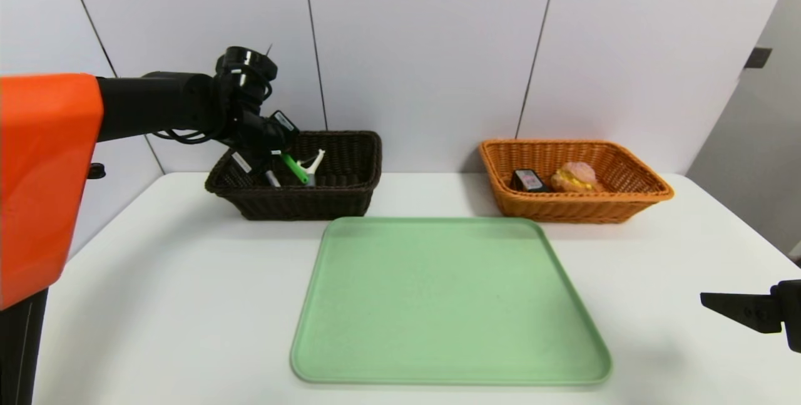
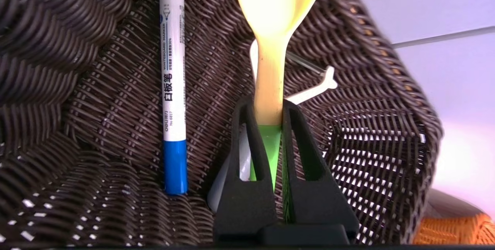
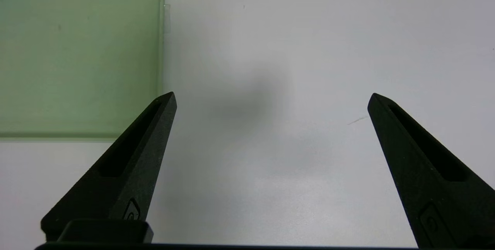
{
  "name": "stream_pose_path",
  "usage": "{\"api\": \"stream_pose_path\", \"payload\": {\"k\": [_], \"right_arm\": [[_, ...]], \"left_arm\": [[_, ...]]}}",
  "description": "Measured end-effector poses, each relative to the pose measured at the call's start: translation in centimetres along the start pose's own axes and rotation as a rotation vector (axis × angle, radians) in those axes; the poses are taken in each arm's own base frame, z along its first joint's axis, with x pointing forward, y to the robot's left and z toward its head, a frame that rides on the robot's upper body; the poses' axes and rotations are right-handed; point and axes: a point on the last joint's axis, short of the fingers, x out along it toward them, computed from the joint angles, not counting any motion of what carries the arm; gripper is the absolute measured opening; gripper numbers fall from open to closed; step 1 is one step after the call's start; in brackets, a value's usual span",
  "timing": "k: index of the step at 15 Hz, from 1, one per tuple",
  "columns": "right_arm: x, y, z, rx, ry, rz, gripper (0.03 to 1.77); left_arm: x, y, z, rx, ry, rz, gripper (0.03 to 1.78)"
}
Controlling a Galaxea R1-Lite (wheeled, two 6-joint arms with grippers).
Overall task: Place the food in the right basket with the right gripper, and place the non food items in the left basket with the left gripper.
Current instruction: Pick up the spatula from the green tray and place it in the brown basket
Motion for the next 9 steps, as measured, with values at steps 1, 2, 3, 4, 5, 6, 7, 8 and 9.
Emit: {"api": "stream_pose_path", "payload": {"k": [1,2,3,4,5,6,7,8,9], "right_arm": [[0.01,0.0,-0.01,0.0,0.001,0.0,1.71],[0.01,0.0,-0.01,0.0,0.0,0.0,1.71],[0.0,0.0,0.0,0.001,0.0,0.0,1.71],[0.0,0.0,0.01,0.001,-0.001,0.0,1.71],[-0.01,0.0,0.02,0.001,-0.002,0.0,1.71],[-0.01,0.0,0.02,0.001,-0.002,0.0,1.71],[-0.01,0.0,0.03,0.0,-0.002,0.001,1.71],[-0.02,0.0,0.05,0.0,-0.003,0.001,1.71],[-0.03,0.0,0.07,0.0,-0.004,0.002,1.71]], "left_arm": [[0.33,0.1,-0.15,0.004,0.004,0.006,0.11],[0.6,0.2,-0.27,0.005,0.008,0.011,0.3],[0.79,0.26,-0.35,0.006,0.01,0.015,0.47],[0.91,0.31,-0.4,0.007,0.012,0.017,0.61],[1.01,0.35,-0.45,0.009,0.014,0.019,0.75],[1.06,0.37,-0.47,0.009,0.014,0.021,0.87],[1.08,0.39,-0.49,0.011,0.015,0.022,0.97],[1.06,0.39,-0.46,0.012,0.014,0.022,1.06],[0.94,0.36,-0.39,0.014,0.01,0.021,1.13]]}}
